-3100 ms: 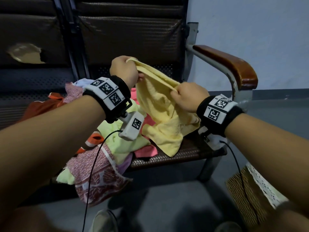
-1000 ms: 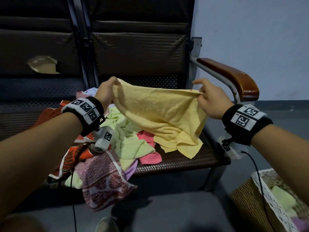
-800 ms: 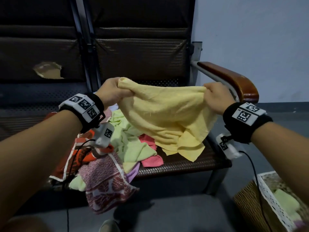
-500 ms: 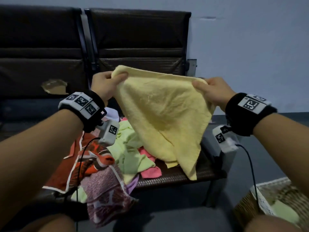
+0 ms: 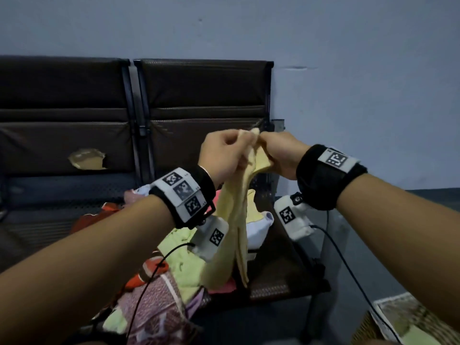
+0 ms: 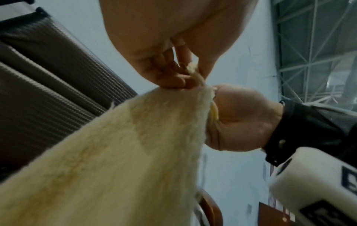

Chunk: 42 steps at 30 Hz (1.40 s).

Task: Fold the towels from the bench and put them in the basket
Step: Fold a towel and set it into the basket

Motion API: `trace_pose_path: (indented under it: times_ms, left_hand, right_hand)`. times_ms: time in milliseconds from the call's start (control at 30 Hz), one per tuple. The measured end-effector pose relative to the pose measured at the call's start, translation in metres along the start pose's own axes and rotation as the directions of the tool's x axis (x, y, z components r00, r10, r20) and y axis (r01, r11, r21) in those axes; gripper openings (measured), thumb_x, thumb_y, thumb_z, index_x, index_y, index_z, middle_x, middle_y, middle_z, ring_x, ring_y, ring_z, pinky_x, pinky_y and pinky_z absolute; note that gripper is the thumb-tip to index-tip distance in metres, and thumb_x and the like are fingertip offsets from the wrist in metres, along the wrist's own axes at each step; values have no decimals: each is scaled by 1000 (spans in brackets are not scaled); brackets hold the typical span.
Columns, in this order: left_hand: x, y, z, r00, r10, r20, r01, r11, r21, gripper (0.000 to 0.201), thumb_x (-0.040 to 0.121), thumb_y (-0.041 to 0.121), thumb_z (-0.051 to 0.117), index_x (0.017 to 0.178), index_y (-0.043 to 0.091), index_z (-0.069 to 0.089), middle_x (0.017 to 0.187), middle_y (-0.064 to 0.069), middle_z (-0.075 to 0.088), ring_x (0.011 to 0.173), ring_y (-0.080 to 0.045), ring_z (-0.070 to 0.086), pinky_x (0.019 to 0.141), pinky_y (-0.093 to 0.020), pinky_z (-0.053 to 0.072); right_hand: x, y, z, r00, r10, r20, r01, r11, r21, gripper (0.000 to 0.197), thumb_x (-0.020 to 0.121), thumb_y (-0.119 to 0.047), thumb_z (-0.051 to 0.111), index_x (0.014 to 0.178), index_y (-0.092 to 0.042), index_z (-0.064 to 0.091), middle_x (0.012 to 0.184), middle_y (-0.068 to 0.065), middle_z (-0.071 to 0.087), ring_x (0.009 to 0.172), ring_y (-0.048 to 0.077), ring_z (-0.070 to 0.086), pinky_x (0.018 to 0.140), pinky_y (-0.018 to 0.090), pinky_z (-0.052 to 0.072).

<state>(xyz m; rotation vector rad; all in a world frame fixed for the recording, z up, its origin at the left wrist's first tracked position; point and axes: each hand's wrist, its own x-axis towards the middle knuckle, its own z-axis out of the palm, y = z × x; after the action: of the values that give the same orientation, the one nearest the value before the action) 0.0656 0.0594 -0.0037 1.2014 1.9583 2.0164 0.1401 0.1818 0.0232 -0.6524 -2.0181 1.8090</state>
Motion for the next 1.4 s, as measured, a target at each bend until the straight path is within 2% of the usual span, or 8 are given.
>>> trace_pose_path:
  times_ms: [167,333,533,800,1033,1167,1300,1400]
  left_hand:
    - [-7,0,-6,977,-154,150,166,984,-72,21,90,20,63,80,5,74,58,-3,61,49,-13,51,49,-24,40]
    - [5,-19,-16,966,-240,-94,242,970,9,27,84,-1,50,105,8,63,82,-7,63,65,-16,55,56,-26,43]
    - [9,-39,-30,739,-389,550,546,824,-151,48,77,10,58,124,5,65,113,-13,68,102,-30,65,90,-38,51]
    - [53,-69,-15,910,-348,224,336,937,91,21,93,20,69,111,10,73,108,-11,74,95,-22,70,82,-32,57]
    - [95,-64,-4,987,-156,39,157,988,-11,25,80,5,76,104,13,74,102,-7,74,96,-22,71,83,-34,58]
    - [71,-83,-14,977,-180,118,174,983,57,23,76,0,78,95,8,69,92,-7,69,89,-20,64,75,-30,51]
    - [6,-123,-19,850,-368,378,261,916,304,20,74,6,72,90,10,62,82,-4,60,82,-20,54,67,-26,45]
    - [-38,-156,-18,589,-612,527,424,790,444,27,89,2,64,116,4,61,96,-11,62,83,-21,61,72,-32,51]
  right_hand:
    - [-10,8,-11,992,-23,121,37,992,-120,22,93,-30,62,93,-10,72,81,7,72,75,22,68,73,36,57]
    - [-14,8,-16,985,-47,165,74,984,-161,31,93,0,49,98,-19,73,75,3,68,59,13,63,52,24,52]
    - [-9,8,-24,965,-18,260,64,983,-170,32,89,1,43,98,-15,70,92,8,66,74,18,65,59,28,54]
    - [33,25,-62,992,-124,-35,51,632,-773,16,78,-29,79,83,-16,72,81,4,72,76,20,69,65,29,57]
    - [56,33,-71,825,-504,-254,334,799,-500,25,86,-26,62,61,-28,59,58,-15,54,61,3,50,57,24,38]
    - [44,58,-69,869,-471,-154,354,808,-470,21,91,-31,62,71,-29,65,69,-13,59,69,5,53,61,24,41]
    - [21,112,-66,976,-182,120,218,786,-579,16,94,-25,61,78,-24,65,74,-4,64,72,14,60,65,29,48]
    - [3,160,-64,941,194,278,8,806,-591,8,95,-14,61,91,-12,68,76,2,65,69,16,61,55,23,49]
